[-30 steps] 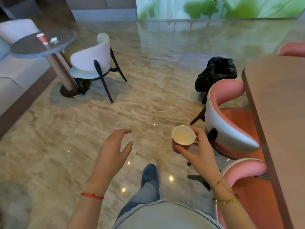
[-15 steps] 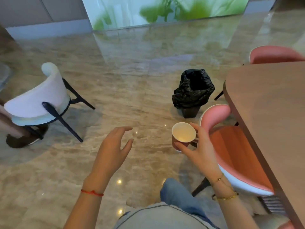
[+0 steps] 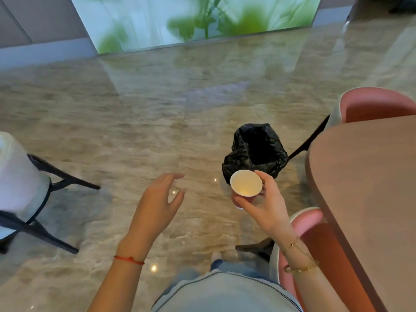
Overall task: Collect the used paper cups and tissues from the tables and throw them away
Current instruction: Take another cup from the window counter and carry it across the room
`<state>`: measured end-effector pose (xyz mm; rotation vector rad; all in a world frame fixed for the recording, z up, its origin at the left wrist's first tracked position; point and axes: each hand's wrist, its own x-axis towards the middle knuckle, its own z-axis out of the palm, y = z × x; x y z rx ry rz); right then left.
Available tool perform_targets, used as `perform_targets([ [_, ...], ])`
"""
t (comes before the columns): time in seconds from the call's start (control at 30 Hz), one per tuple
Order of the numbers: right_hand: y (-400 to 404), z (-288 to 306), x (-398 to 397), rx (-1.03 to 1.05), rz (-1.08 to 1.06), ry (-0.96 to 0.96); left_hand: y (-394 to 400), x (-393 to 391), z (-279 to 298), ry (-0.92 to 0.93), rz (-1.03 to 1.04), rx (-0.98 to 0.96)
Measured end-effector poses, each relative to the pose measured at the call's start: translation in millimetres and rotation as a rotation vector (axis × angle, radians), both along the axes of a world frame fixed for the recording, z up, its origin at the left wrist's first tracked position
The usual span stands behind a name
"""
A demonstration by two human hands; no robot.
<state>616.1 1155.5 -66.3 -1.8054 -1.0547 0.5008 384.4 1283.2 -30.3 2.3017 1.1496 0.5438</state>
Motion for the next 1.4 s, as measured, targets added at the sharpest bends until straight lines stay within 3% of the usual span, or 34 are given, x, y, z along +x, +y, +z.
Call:
perform_targets([
  [0.23, 107.7, -11.4, 79.9, -0.015, -0.047, -0.026, 119.5, 87.5, -2.4, 0.012, -0.038, -0.044],
  [0.53, 233.5, -64.8, 187.5, -0.159, -0.298, 0.043, 278.6, 197.6, -21.7, 0.069, -0.161, -0.045],
  [0.87, 343.4, -95.5, 305.5, -0.313, -0.453, 0.070, 386.4, 296.0, -23.5, 0.087, -0.239, -0.044],
  [1.1, 371.0, -100.3, 363.6, -0.461, -0.331, 0.112, 396.2, 342.0, -27.9, 0.092, -0.161, -0.076],
  [1.4, 410.2, -27.8, 369.0, -0.350, 0.163, -0.242, 377.0, 333.2, -18.3, 0.029, 0.137, -0.080],
])
